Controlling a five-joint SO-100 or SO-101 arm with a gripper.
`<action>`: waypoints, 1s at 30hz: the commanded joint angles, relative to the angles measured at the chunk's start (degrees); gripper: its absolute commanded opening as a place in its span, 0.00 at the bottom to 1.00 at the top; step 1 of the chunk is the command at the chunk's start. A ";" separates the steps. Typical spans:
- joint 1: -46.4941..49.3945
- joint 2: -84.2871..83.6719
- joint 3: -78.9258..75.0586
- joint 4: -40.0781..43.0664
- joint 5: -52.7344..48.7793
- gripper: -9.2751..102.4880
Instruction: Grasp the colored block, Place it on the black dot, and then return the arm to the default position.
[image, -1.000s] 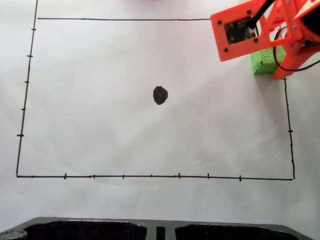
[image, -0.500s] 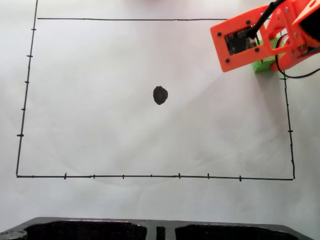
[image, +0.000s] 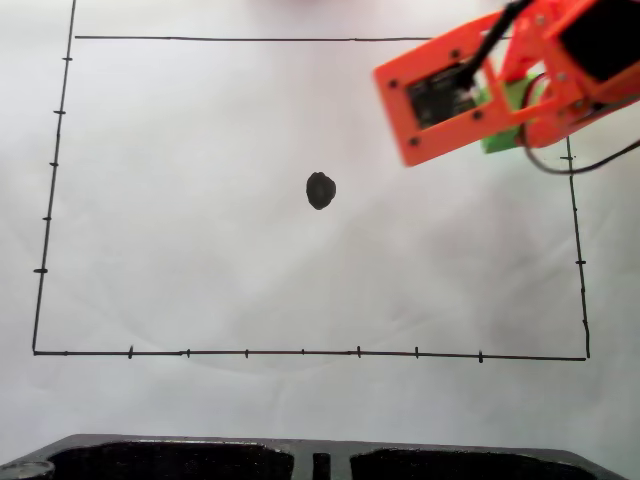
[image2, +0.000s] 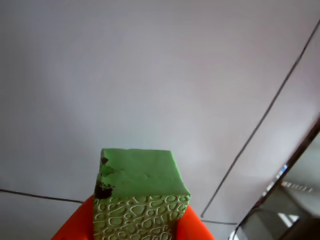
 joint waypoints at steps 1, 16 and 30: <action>6.33 4.31 -1.41 1.23 -5.45 0.16; 26.02 4.83 2.90 2.72 -27.86 0.15; 33.49 2.72 8.35 -5.45 -29.62 0.16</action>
